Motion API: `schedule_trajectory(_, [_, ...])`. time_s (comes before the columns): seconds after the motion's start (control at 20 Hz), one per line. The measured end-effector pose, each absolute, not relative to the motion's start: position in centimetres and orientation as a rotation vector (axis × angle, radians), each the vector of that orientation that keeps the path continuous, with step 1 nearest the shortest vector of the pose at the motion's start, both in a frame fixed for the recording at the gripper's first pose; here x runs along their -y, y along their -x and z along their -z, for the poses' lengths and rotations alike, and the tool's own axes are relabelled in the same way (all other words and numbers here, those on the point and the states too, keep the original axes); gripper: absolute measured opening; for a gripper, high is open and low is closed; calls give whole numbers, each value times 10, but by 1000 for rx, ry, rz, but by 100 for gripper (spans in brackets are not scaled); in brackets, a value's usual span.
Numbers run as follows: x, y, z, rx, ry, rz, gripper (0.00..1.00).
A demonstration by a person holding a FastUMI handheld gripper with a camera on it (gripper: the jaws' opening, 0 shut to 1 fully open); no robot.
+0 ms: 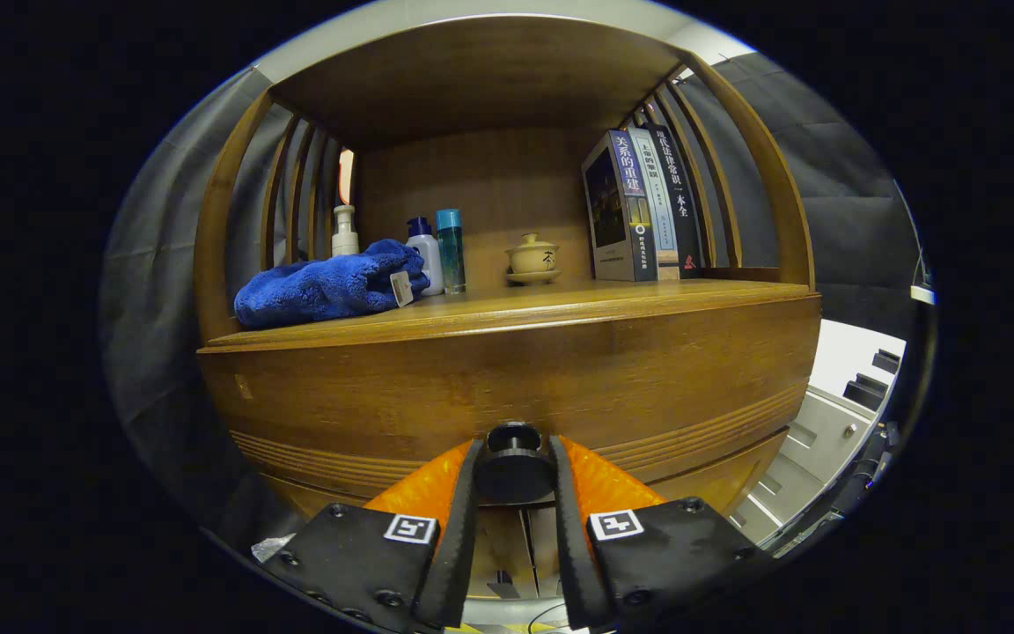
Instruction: Pull open the drawer, take out the items inside it, and place them on the countertop above the cabinet.
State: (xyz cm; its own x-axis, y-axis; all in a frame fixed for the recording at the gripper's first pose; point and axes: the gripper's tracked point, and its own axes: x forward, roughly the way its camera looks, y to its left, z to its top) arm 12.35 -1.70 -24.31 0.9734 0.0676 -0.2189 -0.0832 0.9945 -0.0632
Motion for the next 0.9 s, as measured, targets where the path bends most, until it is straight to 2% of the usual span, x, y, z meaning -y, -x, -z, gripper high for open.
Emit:
schedule_trajectory(0.15, [18,-122,245,-229,42,-80,49])
schedule_trajectory(0.55, [22,-100,242,-231,7,-25,37])
schedule_trajectory(0.9, [30,-53,238,-242,11,-29,37])
